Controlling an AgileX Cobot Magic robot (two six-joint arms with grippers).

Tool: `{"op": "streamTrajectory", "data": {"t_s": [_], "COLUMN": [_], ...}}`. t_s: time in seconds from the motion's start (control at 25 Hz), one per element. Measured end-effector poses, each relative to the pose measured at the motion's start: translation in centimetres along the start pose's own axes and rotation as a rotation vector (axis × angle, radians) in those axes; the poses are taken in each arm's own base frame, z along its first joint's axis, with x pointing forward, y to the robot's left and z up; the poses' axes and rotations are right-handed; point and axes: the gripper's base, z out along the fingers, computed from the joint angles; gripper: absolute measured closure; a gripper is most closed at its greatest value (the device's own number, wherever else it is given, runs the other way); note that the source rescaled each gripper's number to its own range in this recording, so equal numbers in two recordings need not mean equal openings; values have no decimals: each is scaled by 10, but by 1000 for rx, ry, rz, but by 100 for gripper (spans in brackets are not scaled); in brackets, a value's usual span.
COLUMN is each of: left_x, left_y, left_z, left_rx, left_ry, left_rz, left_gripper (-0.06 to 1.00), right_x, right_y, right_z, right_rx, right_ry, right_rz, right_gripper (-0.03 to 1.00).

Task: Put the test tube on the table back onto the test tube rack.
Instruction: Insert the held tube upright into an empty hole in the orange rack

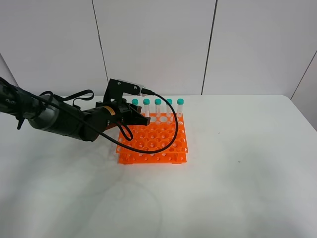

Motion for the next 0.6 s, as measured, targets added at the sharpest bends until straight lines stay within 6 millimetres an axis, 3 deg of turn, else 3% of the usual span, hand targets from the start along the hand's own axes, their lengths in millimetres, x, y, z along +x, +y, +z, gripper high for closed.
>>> {"op": "streamTrajectory", "data": {"t_s": [0.6], "left_x": [0], "left_y": [0], "left_z": [0], "left_rx": [-2], "left_ry": [0], "left_rz": [-16], "left_gripper": [94], "right_x": [0], "right_y": [0], "right_z": [0], "right_rx": [0], "right_ry": [0], "right_rz": [0], "right_gripper": [-3]}}
